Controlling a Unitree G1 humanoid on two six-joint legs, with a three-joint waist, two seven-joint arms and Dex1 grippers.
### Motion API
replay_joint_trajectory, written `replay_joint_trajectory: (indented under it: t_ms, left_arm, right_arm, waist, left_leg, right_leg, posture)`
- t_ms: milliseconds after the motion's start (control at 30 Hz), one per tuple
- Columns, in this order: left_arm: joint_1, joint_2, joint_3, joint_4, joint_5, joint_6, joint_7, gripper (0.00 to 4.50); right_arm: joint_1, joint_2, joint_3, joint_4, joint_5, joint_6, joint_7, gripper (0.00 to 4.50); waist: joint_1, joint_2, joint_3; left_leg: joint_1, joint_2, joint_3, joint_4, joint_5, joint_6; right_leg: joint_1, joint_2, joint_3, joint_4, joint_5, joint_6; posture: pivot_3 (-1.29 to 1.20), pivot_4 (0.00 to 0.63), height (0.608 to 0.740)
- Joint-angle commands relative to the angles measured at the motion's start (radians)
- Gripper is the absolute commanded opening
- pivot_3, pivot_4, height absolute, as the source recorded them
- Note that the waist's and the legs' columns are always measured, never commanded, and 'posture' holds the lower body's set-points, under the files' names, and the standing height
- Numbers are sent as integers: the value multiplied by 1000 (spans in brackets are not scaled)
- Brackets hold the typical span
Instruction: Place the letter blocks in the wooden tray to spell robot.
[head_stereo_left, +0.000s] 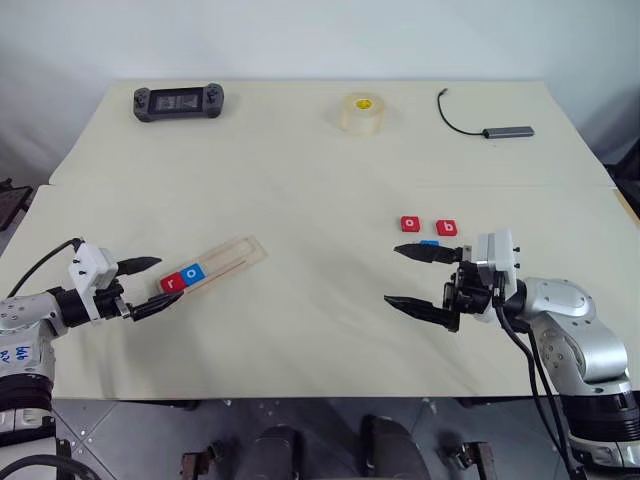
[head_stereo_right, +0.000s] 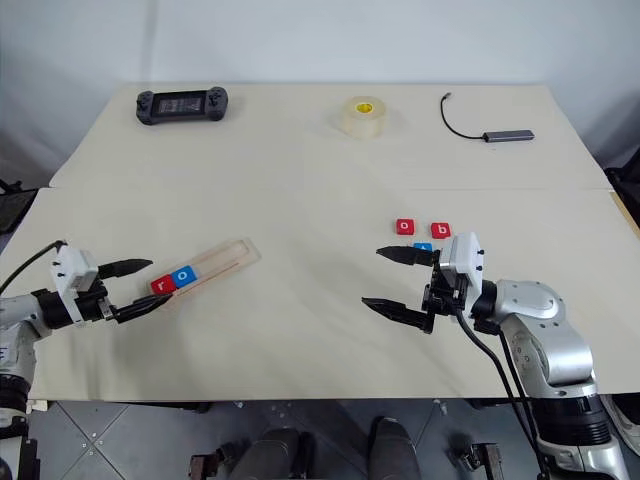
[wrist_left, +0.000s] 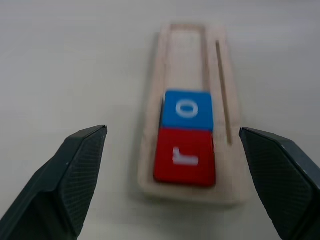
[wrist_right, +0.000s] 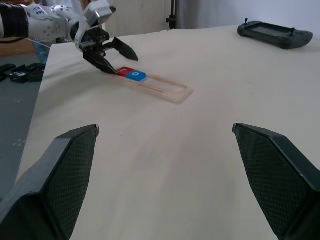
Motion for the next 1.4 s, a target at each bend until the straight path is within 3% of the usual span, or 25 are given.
replay_joint_trajectory:
  t_ms: [33,600,767,800,1033,1233,1400]
  left_arm:
    - [-33,3,-15,60,21,-45,-43,4500]
    - [-71,-39,-74,157,87,-76,-18,4500]
    - [-67,-37,-75,173,84,-81,-25,3401]
    - [-66,-39,-75,171,83,-84,-27,3400]
    - [-64,-85,-115,10,57,-70,-75,3401]
    - [-113,-207,-212,-229,58,-45,-64,3401]
    - [-185,-291,-316,-283,110,-45,-59,3401]
  right_arm:
    - [14,-22,-37,-56,25,10,-16,4492]
    - [7,-27,-40,-73,29,27,-42,4492]
    - [3,-29,-37,-63,24,23,-36,4500]
    - [3,-30,-37,-61,24,22,-34,4500]
    - [23,-55,-56,-37,16,11,-13,4500]
    - [105,-103,-112,-25,2,-11,1,4500]
    - [204,-129,-188,-64,8,-5,-25,4500]
  waist:
    - [0,0,0]
    - [5,0,-1]
    - [2,0,-1]
    - [2,0,-1]
    - [10,0,-1]
    - [30,-1,0]
    - [27,-1,0]
  left_leg:
    - [0,0,0,0,0,0]
    - [2,-1,0,1,0,1]
    - [2,-1,0,1,1,1]
    - [2,-1,0,1,1,1]
    - [2,-1,-1,1,1,1]
    - [0,-3,-2,2,1,2]
    - [-1,-2,-1,2,1,2]
  right_leg:
    - [0,0,0,0,0,0]
    - [1,-2,0,3,0,0]
    - [1,-2,1,4,0,0]
    - [1,-2,1,4,0,0]
    - [1,-2,1,4,0,0]
    - [1,-2,1,2,0,0]
    - [1,-2,0,1,0,1]
  posture:
    - [0,150,740]
    - [0,150,740]
    - [0,150,740]
    - [0,150,740]
    - [0,150,740]
    - [0,150,740]
    - [0,150,740]
